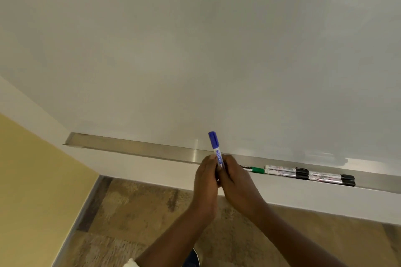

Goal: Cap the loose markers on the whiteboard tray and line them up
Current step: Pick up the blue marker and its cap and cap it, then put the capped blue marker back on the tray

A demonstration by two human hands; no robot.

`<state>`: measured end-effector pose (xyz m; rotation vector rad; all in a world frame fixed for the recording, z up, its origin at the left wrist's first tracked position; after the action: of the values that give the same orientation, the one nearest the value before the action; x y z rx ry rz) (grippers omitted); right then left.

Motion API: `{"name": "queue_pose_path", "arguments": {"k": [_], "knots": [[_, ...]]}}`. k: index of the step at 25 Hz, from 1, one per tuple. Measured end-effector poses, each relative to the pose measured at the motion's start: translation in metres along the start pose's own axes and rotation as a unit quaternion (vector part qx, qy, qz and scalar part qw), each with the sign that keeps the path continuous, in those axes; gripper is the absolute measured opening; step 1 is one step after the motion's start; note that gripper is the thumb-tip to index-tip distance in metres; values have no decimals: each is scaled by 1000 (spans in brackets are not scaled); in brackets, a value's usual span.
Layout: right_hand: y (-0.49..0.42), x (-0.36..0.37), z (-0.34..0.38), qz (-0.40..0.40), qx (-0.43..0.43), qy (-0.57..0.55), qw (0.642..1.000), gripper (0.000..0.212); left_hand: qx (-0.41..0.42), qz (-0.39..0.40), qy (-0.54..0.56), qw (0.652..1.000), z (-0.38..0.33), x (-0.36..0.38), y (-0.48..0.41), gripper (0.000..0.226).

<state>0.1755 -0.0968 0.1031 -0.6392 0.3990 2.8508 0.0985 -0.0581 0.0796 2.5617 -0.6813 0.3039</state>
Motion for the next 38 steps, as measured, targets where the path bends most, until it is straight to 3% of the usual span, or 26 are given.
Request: {"name": "queue_pose_path", "arguments": {"k": [4,7,11,15,18,26,31,38], "knots": [[3,6,-38,38,53,-14,998,30,42,18,-235,971,8,-11,-23,17],[8,-2,-73,-21,72,71,995,44,88,46,-394,914,16,-5,-47,5],[19,-30,-143,-105,109,289,945,80,207,89,-586,778,22,3,-93,5],[34,-53,-205,-85,176,386,902,86,227,114,-737,627,41,16,-123,6],[38,-58,-229,-61,196,410,889,87,226,135,-779,570,56,28,-134,9],[37,-55,-238,-59,193,415,887,92,210,173,-791,547,83,59,-140,21],[35,-56,-242,-59,189,420,886,93,201,195,-785,552,95,68,-141,25],[37,-67,-238,-86,167,408,894,87,221,174,-788,547,115,46,-120,58]]}}
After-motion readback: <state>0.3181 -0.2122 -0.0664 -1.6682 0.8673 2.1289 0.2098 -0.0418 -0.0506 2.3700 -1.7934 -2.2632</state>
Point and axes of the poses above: each hand's wrist, its own y-axis away from the middle knuckle, its own x-axis out of the palm, z = x × y, the point moved 5 cm from there along -y, towards the middle knuckle, and after that the axes turned 9 degrees about z, right-handed, at the moved point
